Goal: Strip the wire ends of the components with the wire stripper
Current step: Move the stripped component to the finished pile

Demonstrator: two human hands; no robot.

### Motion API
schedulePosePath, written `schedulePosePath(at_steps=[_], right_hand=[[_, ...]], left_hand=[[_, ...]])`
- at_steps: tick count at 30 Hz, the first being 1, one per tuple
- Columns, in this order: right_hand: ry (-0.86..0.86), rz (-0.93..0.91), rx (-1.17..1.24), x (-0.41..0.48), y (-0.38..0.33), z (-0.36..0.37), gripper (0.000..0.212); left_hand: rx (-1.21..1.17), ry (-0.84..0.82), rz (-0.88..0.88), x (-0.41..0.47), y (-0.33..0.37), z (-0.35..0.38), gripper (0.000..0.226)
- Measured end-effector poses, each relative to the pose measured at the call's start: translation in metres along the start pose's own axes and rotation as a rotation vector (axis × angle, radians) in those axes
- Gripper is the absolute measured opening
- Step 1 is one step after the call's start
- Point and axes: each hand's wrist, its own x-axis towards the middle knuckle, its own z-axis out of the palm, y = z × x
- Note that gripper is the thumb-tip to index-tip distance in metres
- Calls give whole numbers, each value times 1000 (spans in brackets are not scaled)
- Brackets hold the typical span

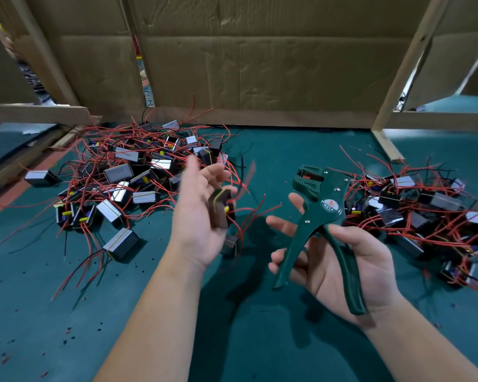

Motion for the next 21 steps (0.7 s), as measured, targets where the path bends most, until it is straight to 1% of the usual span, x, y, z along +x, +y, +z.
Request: schedulePosePath(at_steps=[2, 4, 5, 8, 10, 12, 14, 17, 18, 19, 21], right_hand=[[-14, 4, 6, 1, 0, 0, 90], [-32, 9, 3, 3, 2, 1, 89], [-32, 13, 0, 4, 3, 1, 90], [-44, 23, -16, 8, 10, 2, 91], [-32, 16, -34, 10, 15, 2, 93], [7, -6, -43, 10, 16, 1, 97], [49, -37, -39, 9, 15, 1, 99], [62, -74, -26, 7, 11, -1, 97], [59, -86, -26, 7, 10, -1, 96], [57, -95, -25, 6, 8, -2, 95], [62, -102, -30, 4, 6, -2, 95]], left_hand=[[208, -3, 69, -1, -7, 3, 9], [416, -56, 202, -1, -18, 1, 23], [518, -76, 253, -1, -24, -1, 26], [812, -73, 410, -4, -31, 0, 14], [936, -91, 521, -6, -35, 2, 12], [926, -85, 577, -8, -37, 3, 15], [778, -26, 525, -7, -34, 3, 14], [560, 63, 413, -3, -19, 3, 16], [486, 53, 381, -5, -13, 2, 17], [435, 9, 360, -6, -7, 0, 14], [472, -170, 332, -9, 2, -6, 5]])
